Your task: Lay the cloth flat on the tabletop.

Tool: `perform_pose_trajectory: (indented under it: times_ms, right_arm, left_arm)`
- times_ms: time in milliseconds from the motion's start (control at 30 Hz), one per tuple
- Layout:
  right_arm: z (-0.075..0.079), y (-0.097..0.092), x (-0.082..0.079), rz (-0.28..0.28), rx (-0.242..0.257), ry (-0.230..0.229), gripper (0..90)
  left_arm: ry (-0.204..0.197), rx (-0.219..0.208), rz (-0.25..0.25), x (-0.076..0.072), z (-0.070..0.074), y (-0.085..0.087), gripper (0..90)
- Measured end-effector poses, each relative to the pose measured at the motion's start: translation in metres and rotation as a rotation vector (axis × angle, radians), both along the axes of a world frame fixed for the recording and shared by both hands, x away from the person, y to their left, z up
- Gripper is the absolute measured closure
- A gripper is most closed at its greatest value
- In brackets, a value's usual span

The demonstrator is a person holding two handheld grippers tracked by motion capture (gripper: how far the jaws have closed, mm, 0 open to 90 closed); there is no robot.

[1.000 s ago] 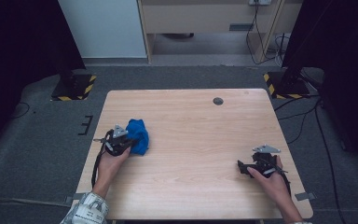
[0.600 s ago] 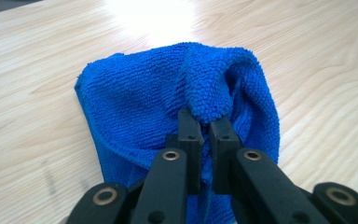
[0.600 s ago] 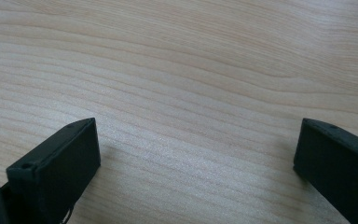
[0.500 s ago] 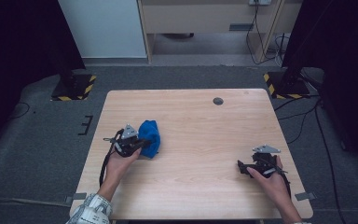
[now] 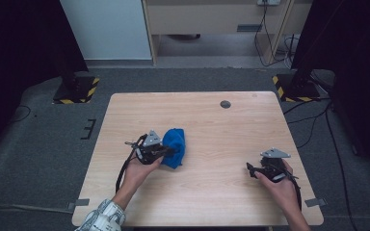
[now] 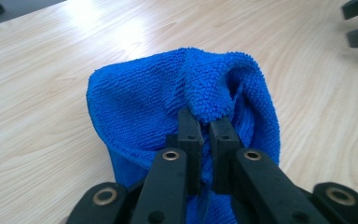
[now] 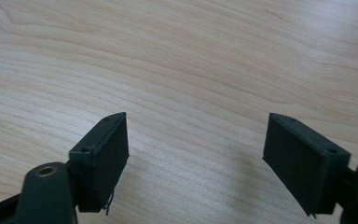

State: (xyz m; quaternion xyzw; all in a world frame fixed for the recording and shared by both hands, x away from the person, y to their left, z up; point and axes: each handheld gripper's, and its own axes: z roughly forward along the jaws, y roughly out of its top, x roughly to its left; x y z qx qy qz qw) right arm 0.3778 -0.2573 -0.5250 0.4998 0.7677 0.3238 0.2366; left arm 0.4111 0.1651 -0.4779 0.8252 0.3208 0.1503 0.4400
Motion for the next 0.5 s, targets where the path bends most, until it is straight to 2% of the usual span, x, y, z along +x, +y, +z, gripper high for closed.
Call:
perform_pose_trajectory:
  times_ms: [33,300,400,433,500]
  right_arm:
    - [0.001,0.001,0.001,0.004,-0.003,-0.001,27.6]
    - [0.009,0.016,0.004,0.058,-0.006,-0.019,37.8]
    - [0.013,0.022,0.003,0.086,0.001,-0.039,43.2]
    - [0.017,0.025,0.003,0.109,0.006,-0.058,45.4]
    - [0.022,0.026,0.004,0.117,0.015,-0.067,49.8]
  left_arm:
    - [-0.002,0.001,-0.021,-0.002,0.001,-0.006,85.7]
    - [-0.009,-0.006,-0.098,-0.012,0.004,-0.032,85.6]
    - [-0.013,0.003,-0.137,-0.018,0.004,-0.044,85.6]
    - [-0.014,0.006,-0.148,-0.019,0.004,-0.047,85.5]
    - [-0.014,0.003,-0.167,-0.022,0.003,-0.053,85.5]
